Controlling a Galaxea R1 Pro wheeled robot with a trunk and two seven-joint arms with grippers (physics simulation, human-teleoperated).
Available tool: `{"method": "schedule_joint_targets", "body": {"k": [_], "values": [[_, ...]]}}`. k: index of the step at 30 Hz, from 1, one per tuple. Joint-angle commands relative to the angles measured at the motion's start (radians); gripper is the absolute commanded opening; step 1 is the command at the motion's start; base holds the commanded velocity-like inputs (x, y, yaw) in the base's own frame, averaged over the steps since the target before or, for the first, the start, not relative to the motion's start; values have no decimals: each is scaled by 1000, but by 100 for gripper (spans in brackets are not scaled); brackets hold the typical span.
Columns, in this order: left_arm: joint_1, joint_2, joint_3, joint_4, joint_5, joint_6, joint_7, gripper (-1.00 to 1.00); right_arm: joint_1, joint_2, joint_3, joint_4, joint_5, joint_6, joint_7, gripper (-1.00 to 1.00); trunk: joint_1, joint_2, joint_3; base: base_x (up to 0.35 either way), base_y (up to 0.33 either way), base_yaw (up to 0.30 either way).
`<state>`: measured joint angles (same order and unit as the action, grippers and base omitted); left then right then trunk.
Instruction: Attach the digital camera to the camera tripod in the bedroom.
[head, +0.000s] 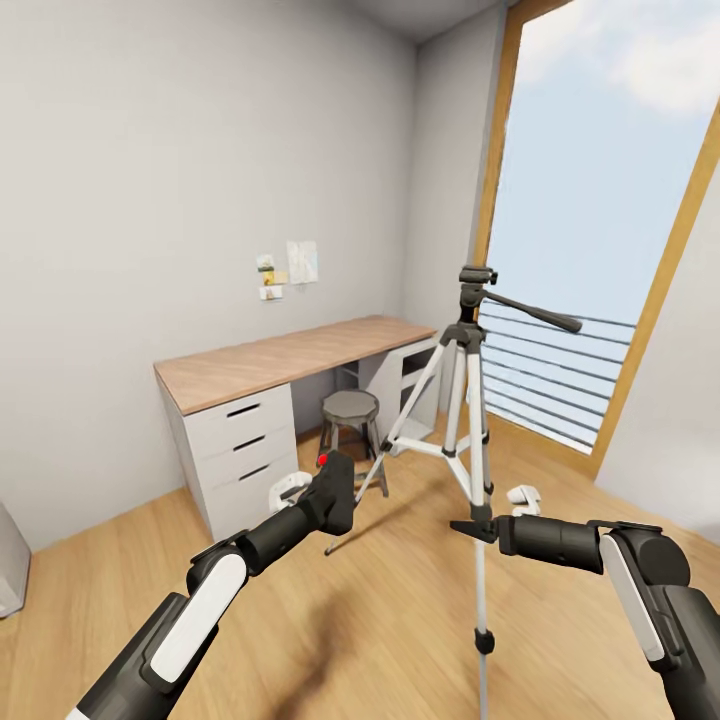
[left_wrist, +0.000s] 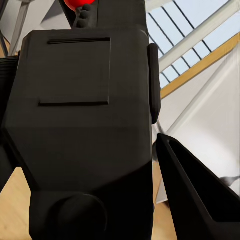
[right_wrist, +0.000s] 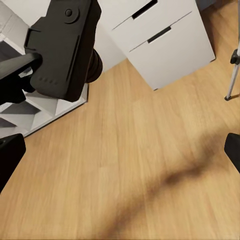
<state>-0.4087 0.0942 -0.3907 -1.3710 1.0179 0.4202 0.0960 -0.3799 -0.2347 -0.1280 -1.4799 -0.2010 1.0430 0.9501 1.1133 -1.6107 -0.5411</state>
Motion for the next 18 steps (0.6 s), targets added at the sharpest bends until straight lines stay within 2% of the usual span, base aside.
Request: {"method": "schedule_joint_targets", "body": {"k": [1, 18], "values": [[-1, 1, -2, -2, 9, 2, 10, -100, -1, 0, -1, 0, 2, 4, 4, 100, -4, 7, 2, 0, 0, 0], [-1, 1, -2, 14, 8, 0, 7, -100, -1, -1, 0, 1, 2, 4, 3, 100, -69, 126, 55, 0, 0, 0]]}}
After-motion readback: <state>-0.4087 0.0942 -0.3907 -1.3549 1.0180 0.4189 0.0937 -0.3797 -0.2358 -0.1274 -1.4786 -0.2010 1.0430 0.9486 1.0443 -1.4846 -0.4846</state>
